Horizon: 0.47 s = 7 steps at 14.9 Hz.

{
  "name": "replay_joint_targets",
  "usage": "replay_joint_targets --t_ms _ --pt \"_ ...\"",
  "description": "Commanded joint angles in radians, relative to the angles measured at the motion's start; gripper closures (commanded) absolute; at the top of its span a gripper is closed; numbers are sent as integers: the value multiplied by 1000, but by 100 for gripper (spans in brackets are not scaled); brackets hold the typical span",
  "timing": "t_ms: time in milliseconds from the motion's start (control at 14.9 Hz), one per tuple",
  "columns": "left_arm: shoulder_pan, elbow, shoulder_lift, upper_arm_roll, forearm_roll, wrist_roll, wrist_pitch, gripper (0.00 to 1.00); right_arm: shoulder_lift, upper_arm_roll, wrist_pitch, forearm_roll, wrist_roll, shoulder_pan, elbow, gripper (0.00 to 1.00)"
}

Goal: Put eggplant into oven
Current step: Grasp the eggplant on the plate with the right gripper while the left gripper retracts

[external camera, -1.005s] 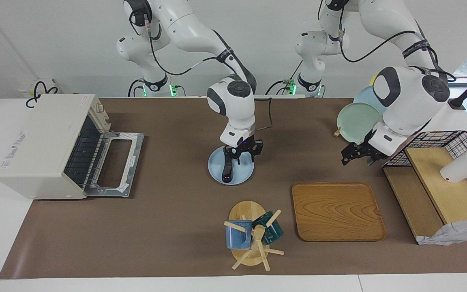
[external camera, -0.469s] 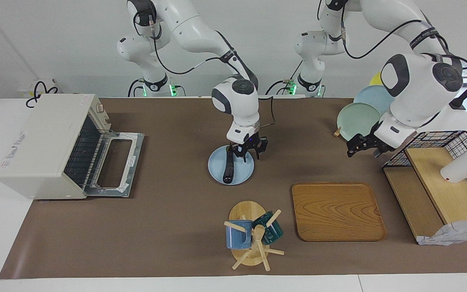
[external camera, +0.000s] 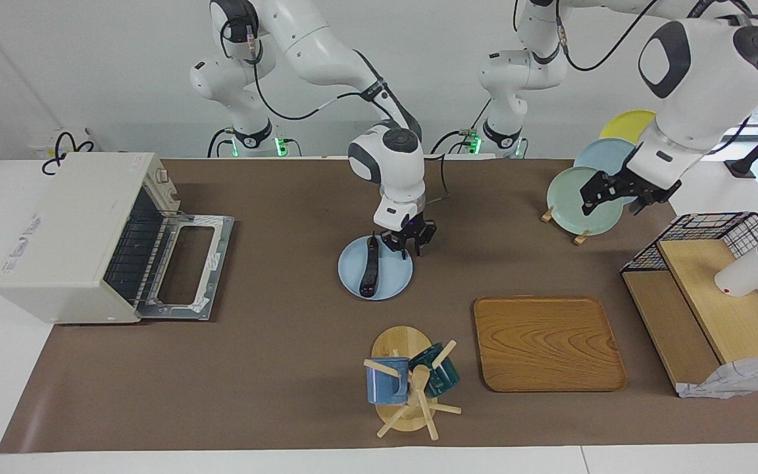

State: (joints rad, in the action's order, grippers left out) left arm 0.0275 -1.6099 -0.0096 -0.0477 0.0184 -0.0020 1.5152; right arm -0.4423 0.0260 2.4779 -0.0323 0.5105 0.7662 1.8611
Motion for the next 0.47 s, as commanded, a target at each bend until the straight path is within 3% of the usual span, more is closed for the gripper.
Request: replay_joint_targets --t_ms 0,201,402 --pt "-8 -139 -62 -6 -20 13 107 0 10 6 -87 -73 -21 -5 3 100" --pt "2 -105 -49 -6 -12 11 115 0 26 26 -319 -177 -12 -33 -89 100" --pt "2 -42 -21 -3 5 8 74 0 149 31 -428 -212 -1 -143 -56 100"
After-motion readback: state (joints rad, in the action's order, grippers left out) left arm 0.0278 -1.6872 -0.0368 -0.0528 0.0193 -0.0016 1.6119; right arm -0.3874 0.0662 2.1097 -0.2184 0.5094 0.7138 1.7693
